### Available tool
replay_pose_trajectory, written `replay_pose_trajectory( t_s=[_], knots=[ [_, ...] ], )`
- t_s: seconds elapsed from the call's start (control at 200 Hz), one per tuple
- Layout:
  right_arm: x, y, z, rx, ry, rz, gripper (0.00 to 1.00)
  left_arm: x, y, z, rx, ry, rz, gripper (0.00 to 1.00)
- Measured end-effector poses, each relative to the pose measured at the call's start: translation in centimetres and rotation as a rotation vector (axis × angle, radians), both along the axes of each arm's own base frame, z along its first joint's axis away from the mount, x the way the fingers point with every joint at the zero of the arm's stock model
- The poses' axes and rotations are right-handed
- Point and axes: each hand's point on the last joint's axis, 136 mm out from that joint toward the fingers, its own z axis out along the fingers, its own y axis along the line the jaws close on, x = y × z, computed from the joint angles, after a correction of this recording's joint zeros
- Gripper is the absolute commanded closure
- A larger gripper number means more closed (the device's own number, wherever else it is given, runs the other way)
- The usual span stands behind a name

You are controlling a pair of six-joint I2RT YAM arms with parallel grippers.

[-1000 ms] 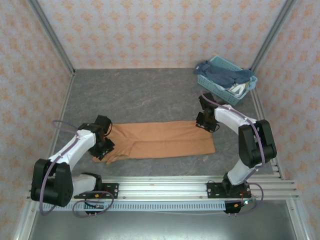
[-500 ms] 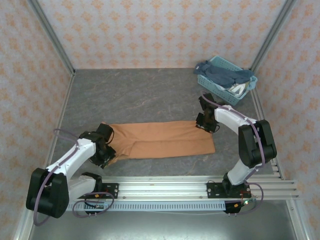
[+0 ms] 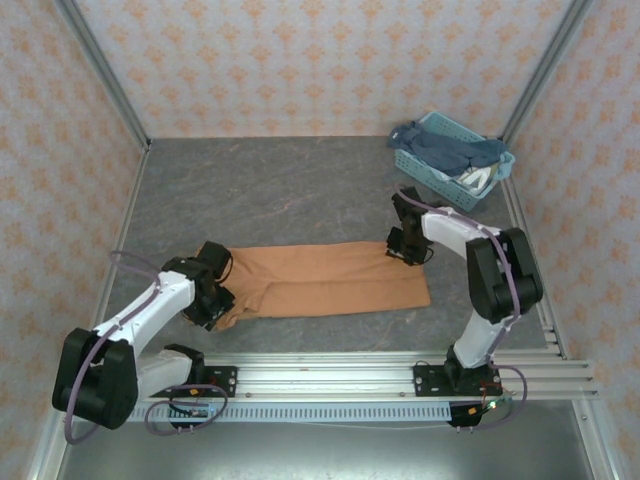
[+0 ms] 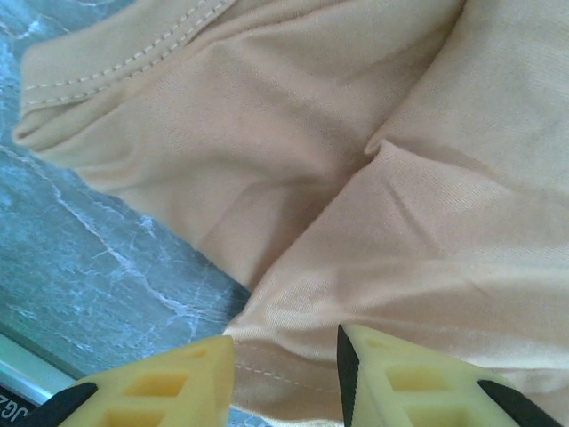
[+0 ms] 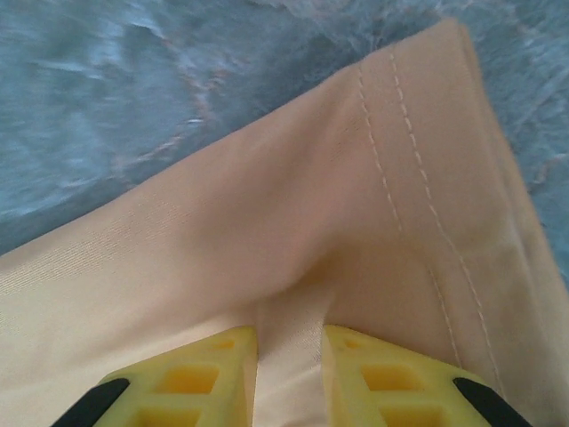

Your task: Fold and stack the t-shirts

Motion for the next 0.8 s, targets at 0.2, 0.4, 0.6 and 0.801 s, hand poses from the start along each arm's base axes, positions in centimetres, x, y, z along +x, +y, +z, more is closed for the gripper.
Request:
replay_pose_trajectory(
  t_s=[0.2, 0.4, 0.6, 0.801],
  knots=[
    [0.8, -2.1, -0.2, -0.034, 0.04, -0.089, 0.74, 0.3, -0.4, 0.0, -0.022, -0.006, -0.001, 0.57],
    [2.2, -6.5, -0.2, -0.06, 0.052, -0.214, 0.74, 1.0, -2.5, 0.3, -0.114, -0.046, -0.004, 0.53],
    [2.6, -7.2, -0.2, -0.07, 0.06, -0.208, 0.74, 2.0, -5.7, 0.2, -0.19, -0.094, -0.038, 0.5],
    [2.6, -7.3, -0.2, -0.075, 0.06, -0.2, 0.74, 1.1, -7.5, -1.2, -0.174, -0.032, -0.058, 0.58]
  ],
)
